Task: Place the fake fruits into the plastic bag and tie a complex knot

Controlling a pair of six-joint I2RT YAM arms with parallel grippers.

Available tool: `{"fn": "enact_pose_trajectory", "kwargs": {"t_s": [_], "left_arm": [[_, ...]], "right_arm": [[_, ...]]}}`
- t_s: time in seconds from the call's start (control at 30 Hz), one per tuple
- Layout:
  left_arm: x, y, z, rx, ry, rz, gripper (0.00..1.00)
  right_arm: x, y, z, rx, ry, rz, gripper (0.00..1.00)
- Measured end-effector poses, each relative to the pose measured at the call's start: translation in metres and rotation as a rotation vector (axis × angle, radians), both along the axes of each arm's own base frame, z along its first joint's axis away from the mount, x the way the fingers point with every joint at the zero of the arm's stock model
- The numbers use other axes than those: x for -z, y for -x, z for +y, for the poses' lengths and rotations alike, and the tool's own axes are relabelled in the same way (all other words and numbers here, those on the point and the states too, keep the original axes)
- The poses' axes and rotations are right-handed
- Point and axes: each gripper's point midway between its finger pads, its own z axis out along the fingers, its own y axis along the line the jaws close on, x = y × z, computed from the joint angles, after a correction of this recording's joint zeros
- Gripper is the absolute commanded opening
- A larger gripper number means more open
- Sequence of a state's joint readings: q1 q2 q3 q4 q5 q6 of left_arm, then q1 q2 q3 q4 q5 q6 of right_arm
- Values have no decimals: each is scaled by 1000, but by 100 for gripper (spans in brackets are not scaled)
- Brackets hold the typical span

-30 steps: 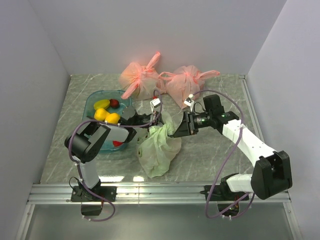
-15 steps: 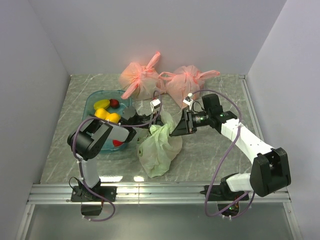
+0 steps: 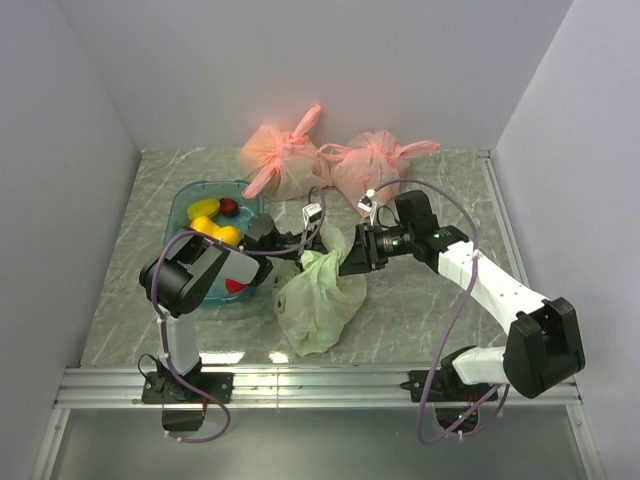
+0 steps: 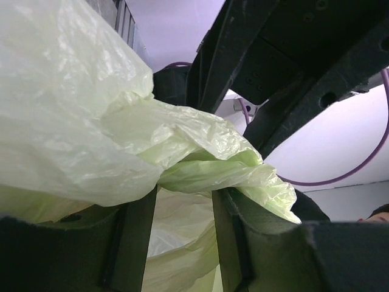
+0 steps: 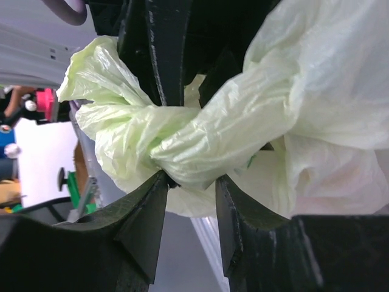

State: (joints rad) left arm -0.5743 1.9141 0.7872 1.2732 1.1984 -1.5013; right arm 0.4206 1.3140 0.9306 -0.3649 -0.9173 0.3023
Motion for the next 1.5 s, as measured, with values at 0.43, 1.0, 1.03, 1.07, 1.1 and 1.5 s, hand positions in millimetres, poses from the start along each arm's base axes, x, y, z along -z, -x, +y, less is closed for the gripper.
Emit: {"fn": "enact_pose_trajectory", "kwargs": {"t_s": [0.43,1.0,1.03,1.07,1.1,1.5], "left_arm": [[8,-1,3,-12,-14,-9,48],[0,-17,-4,-82,-32,112,15],[-1,-17,-5,-82,-28,104,14],[-2,-17,-5,-83,-25,102,13],[-3,-18,-5,-84,-26,105,13],[-1,-23,-4,-103,-33,116,20]], "right_arm": [[8,-1,7,1,63,-97,41],[8,-22,-1,95,123,-287,44],[9,-22,-1,95,127,-286,45],[10,-22,-2,95,127,-287,45],[10,-22,-2,99,129,-291,46],[9,-21,-7,85,133,-315,4]]}}
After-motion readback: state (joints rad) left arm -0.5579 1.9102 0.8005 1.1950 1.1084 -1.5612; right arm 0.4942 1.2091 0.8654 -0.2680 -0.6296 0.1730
